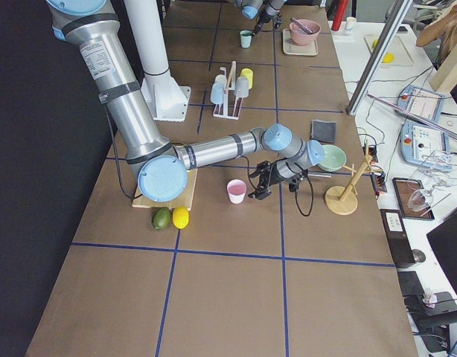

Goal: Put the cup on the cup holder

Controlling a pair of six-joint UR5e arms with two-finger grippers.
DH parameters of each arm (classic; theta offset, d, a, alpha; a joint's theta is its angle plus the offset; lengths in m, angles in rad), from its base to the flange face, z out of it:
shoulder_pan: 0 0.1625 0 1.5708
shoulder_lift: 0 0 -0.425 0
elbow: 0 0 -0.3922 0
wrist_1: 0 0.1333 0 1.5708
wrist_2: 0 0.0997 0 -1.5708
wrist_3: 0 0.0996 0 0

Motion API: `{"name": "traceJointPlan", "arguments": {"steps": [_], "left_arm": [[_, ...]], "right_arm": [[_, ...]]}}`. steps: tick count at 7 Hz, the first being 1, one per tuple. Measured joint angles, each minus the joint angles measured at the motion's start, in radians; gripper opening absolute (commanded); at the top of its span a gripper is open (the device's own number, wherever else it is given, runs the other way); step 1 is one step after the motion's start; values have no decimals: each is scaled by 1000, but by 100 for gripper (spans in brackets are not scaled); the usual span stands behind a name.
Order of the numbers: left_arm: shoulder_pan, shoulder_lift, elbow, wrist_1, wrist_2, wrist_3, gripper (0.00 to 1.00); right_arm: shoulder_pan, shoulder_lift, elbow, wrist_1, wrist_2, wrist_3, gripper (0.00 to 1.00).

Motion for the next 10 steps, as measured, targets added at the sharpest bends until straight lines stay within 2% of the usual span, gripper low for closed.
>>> {"name": "traceJointPlan", "arguments": {"steps": [5,10], "left_arm": [[17,-58,157,2,-9,9,100],[53,-69,218,58,-37,63,100]], "right_arm": [[-63,-46,-15,33,12,-4,100],[-86,-58,-33,46,17,-9,100]]}}
